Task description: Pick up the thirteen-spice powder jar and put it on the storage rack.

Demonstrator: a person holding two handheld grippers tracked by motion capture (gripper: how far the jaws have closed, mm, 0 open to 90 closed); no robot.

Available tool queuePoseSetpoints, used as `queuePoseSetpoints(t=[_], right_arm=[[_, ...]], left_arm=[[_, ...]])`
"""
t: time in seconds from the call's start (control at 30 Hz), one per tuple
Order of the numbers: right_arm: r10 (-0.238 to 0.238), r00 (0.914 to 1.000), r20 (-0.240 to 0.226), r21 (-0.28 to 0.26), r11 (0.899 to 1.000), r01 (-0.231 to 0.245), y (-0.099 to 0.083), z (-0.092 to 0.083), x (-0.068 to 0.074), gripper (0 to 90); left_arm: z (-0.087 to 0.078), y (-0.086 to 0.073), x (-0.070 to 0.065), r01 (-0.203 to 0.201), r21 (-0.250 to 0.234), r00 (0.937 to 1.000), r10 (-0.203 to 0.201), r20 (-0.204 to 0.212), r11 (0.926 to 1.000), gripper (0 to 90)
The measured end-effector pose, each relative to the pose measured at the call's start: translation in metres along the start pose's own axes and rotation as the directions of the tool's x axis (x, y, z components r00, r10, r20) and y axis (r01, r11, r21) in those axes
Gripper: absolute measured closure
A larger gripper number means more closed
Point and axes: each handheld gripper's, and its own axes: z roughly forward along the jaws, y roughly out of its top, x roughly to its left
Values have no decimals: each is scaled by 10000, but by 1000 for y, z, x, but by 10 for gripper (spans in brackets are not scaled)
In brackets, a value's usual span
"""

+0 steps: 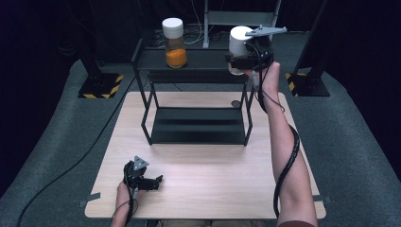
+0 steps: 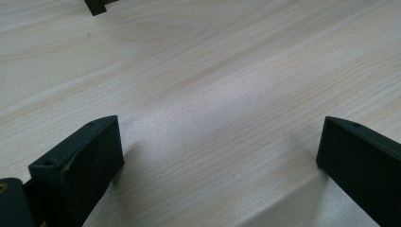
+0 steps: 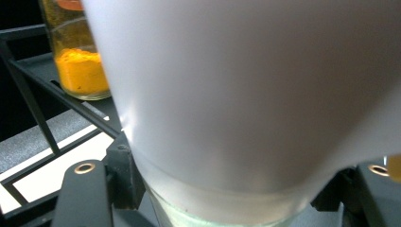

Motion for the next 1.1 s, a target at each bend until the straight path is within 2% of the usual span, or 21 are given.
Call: queuePoseSetpoints(t=[0.33,0.83,1.1], right_arm=[[343,9992,199,279,9990,-348,10,14,-9,300],[596,9968,528,722,9954,-633,25,30,-18,300],[935,9946,460,1074,9894,-980,29,38,-27,300]], left_arm=[[0,0,0,-3,-1,10000,3,-2,10000,7],[0,0,0,0,0,10000,0,-2,10000,7],[0,0,0,0,-5,10000,0,-1,10000,7]])
